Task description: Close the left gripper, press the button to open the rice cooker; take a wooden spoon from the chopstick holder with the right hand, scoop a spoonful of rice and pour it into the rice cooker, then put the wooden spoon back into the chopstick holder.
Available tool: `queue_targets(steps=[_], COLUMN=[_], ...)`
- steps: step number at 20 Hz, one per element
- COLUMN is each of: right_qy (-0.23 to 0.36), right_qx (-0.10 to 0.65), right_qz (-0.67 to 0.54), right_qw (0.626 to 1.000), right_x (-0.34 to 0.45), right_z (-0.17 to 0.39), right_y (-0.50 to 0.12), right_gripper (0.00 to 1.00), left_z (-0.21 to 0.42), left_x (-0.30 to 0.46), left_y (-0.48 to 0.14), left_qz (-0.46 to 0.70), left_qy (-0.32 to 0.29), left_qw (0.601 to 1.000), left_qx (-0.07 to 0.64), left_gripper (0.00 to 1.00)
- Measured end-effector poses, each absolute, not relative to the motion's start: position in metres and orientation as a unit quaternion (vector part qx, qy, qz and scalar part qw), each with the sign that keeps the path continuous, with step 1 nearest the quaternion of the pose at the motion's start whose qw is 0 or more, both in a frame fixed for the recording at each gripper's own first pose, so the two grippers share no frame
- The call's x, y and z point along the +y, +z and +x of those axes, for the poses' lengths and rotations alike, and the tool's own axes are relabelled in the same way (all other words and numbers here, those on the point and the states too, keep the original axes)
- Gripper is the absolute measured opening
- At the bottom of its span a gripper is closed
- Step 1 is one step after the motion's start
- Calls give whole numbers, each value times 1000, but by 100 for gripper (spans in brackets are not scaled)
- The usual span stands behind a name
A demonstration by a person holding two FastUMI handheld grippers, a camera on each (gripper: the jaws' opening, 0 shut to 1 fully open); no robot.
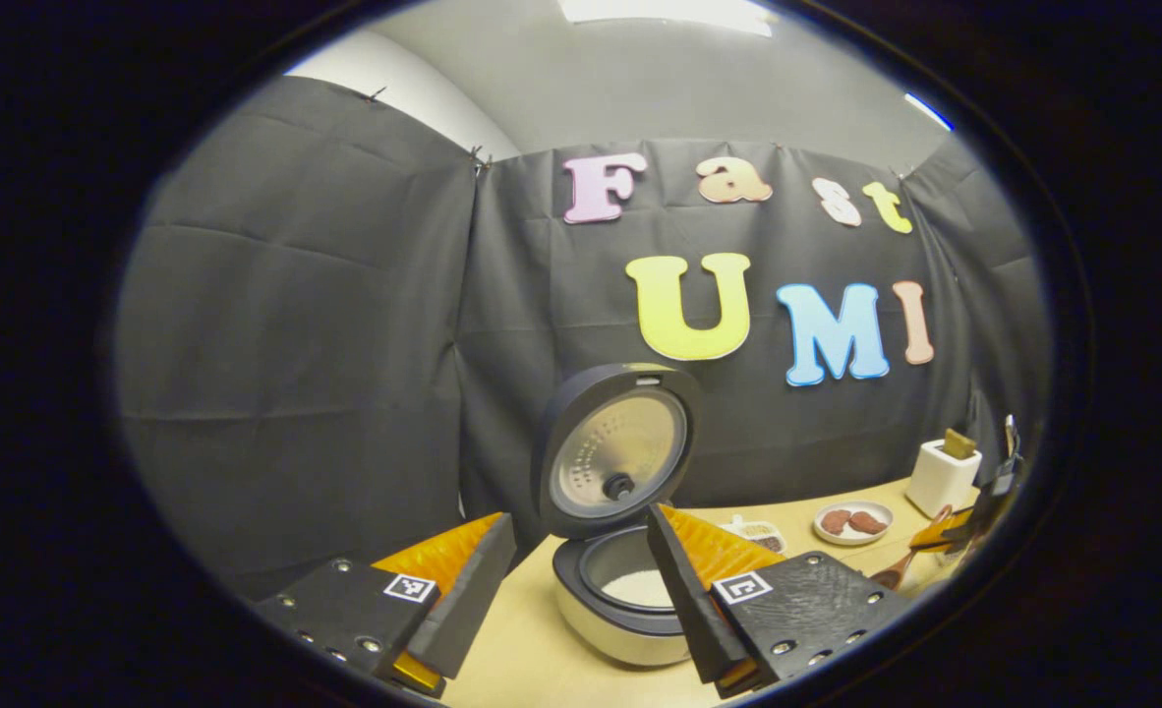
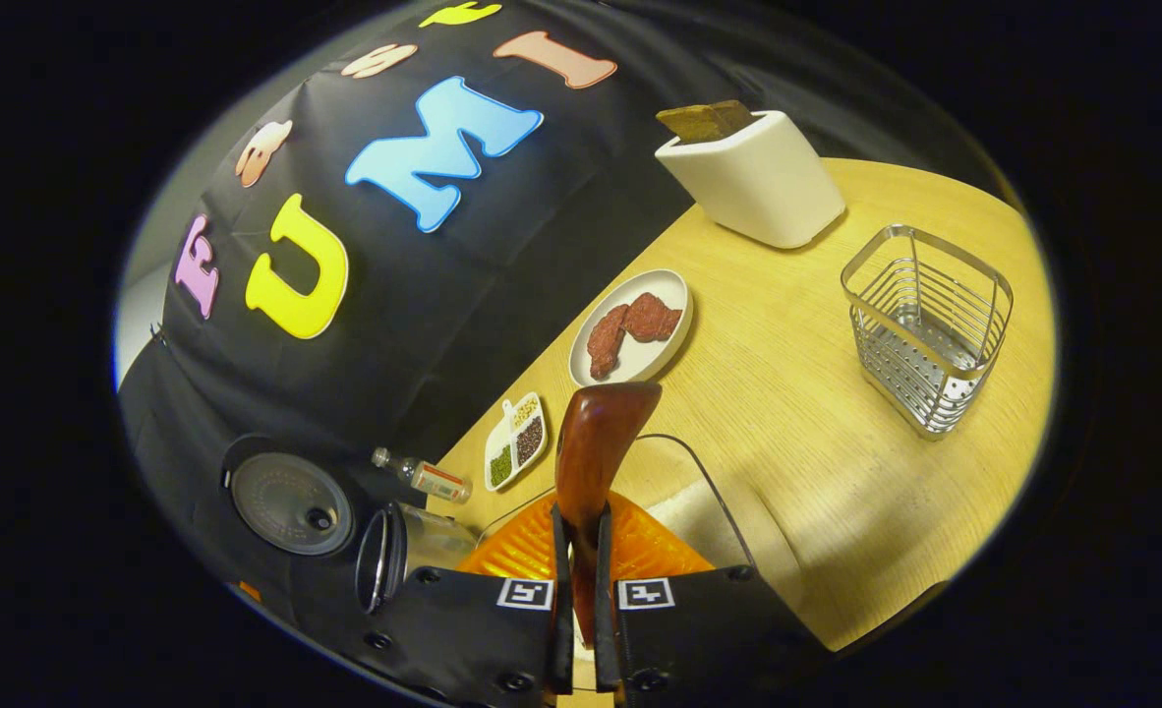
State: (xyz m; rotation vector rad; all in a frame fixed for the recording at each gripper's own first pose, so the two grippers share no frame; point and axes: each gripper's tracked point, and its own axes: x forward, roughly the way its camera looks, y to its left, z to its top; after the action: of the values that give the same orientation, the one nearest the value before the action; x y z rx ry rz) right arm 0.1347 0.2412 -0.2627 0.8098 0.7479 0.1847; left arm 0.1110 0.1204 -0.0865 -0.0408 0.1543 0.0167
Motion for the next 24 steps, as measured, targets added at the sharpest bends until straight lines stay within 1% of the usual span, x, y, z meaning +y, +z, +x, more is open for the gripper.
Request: queue_targets(steps=[1,2,6,7,8,10,11,12,13,14,15,16,17,18,24], right_qy=[88,87,87,87,90,102,107,114,121,129,137,145,153,161,212], right_qx=[353,350,337,333,332,329,326,323,321,321,323,325,327,330,342], right_qz=[396,407,457,470,481,492,495,496,498,499,501,503,505,504,492], right_qw=[843,839,818,812,806,799,798,798,796,794,791,788,784,782,772], right_x=[239,237,235,236,240,251,257,266,275,286,300,313,326,339,422], right_z=[137,139,147,151,154,160,165,167,172,174,175,176,176,178,186], right_y=[-258,-254,-223,-215,-209,-196,-189,-181,-175,-170,-166,-161,-157,-154,-143], right_gripper=[10,10,10,7,10,10,10,6,10,10,10,6,10,10,10], left_z=[110,110,107,106,105,104,103,103,103,102,102,100,100,100,93], left_x=[119,117,119,121,124,129,131,135,138,141,145,149,153,156,180], left_y=[-86,-87,-90,-91,-93,-95,-97,-99,-101,-103,-105,-105,-105,-106,-109], left_qz=[-22,-24,-28,-29,-32,-34,-34,-35,-35,-35,-36,-36,-36,-38,-39], left_qy=[8,8,11,13,16,20,22,24,26,28,31,34,37,39,60], left_qw=[997,997,997,997,996,996,996,996,996,996,995,995,995,995,994], left_qx=[76,76,76,77,77,78,80,81,81,82,83,83,83,83,83], left_gripper=[87,82,82,82,82,82,87,87,87,87,82,87,82,87,87])
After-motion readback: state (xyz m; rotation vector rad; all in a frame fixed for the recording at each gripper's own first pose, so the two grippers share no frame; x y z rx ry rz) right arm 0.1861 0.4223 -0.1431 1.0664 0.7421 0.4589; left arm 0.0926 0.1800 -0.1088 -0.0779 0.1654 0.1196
